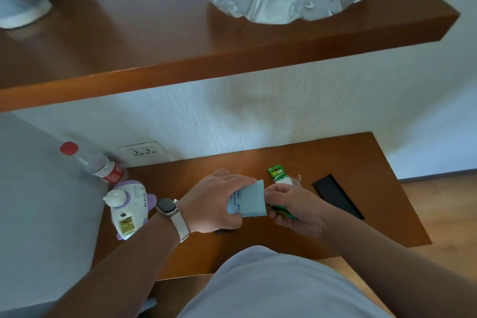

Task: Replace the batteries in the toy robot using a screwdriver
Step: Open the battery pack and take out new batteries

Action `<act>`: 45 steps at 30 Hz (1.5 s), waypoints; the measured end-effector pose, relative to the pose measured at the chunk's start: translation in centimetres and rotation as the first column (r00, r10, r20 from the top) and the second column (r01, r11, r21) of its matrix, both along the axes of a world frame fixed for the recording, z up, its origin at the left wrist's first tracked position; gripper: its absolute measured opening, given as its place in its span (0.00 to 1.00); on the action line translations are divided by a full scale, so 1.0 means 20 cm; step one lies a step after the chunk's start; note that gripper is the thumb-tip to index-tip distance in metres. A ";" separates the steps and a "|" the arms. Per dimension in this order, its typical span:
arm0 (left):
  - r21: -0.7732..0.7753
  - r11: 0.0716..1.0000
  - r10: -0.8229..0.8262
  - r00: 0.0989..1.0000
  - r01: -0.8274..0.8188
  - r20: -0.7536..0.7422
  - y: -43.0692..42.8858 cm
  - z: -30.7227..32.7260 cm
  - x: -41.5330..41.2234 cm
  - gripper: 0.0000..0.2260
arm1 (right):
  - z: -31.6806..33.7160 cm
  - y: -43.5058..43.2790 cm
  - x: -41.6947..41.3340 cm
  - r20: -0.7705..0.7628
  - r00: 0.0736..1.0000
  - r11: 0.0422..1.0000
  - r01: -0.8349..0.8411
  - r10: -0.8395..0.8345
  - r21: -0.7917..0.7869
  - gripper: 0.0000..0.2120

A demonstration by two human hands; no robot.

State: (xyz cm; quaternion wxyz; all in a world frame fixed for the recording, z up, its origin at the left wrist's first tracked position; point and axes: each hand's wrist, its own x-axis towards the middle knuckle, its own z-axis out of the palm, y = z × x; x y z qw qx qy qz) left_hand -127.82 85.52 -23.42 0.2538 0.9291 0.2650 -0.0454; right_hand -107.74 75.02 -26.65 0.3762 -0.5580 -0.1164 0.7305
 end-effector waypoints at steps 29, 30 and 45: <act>-0.058 0.998 0.032 0.993 -0.026 0.117 -0.02 0.01 0.00 0.23 | 0.05 0.02 -0.03 -0.354 0.928 0.985 0.154 -0.118 0.074 0.09; -0.029 0.999 0.027 0.992 -0.023 0.120 -0.03 0.01 0.00 0.23 | 0.05 0.02 -0.03 -0.356 0.927 0.985 0.155 -0.120 0.073 0.09; 0.018 0.994 0.100 0.984 -0.104 0.150 -0.06 -0.01 0.03 0.39 | 0.03 -0.01 0.05 -0.184 0.970 0.981 0.175 -0.158 0.083 0.21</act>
